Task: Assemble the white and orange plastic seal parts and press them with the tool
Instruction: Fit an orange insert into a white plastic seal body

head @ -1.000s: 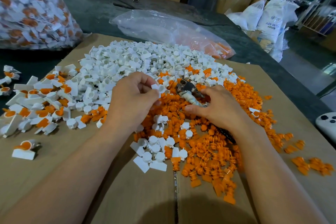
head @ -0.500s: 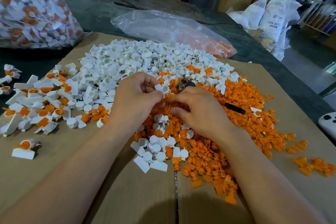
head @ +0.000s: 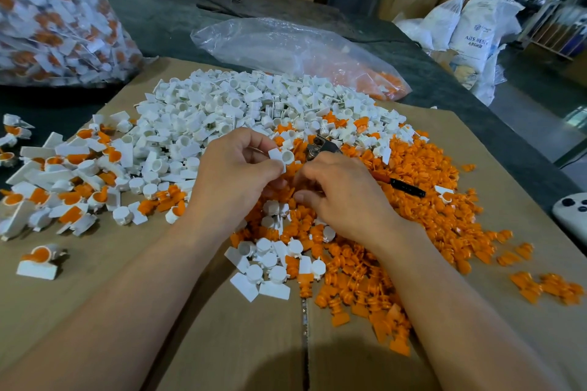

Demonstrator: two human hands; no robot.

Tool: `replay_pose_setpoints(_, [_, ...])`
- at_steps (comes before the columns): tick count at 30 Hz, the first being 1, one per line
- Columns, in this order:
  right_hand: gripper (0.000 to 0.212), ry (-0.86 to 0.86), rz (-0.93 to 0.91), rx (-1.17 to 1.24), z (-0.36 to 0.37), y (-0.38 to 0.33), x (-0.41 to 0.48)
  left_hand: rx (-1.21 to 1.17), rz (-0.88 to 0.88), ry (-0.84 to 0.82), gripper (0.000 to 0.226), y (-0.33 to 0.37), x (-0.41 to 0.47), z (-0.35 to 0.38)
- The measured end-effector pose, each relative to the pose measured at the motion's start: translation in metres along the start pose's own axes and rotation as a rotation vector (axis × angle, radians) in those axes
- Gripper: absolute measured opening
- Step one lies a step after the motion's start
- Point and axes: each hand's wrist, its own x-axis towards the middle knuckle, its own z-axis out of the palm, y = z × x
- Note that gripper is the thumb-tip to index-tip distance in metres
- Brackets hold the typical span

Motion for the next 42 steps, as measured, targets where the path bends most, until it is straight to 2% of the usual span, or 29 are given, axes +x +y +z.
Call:
replay_pose_setpoints(3, [0.024, 0.028, -0.027, 0.025, 0.001, 0.000, 0.000, 0.000, 0.000, -0.004, 0.024, 0.001, 0.000, 0.000])
replay_pose_setpoints(7, [0.015, 0.149, 0.045, 0.270, -0.004, 0.002, -0.002, -0.044, -0.026, -0.013, 0.022, 0.002, -0.001, -0.001])
replay_pose_setpoints(11, [0.036, 0.245, 0.185, 0.658, -0.010, 0.008, -0.006, -0.072, -0.046, -0.029, 0.023, 0.004, -0.002, -0.003])
replay_pose_setpoints(17, [0.032, 0.331, 0.207, 0.843, -0.013, 0.003, -0.007, -0.105, -0.070, -0.078, 0.023, 0.005, -0.004, -0.001])
replay_pose_setpoints(28, [0.022, 0.468, 0.175, 0.847, -0.013, -0.004, -0.008, -0.104, -0.104, -0.098, 0.023, 0.007, -0.006, 0.004])
replay_pose_setpoints(31, [0.022, 0.446, 0.172, 0.895, -0.013, -0.006, -0.009, -0.106, -0.105, -0.084, 0.022, 0.008, -0.006, 0.004])
replay_pose_setpoints(42, [0.029, 0.436, 0.132, 0.770, -0.005, -0.012, -0.009, -0.086, -0.035, -0.062, 0.024, 0.005, -0.007, 0.004])
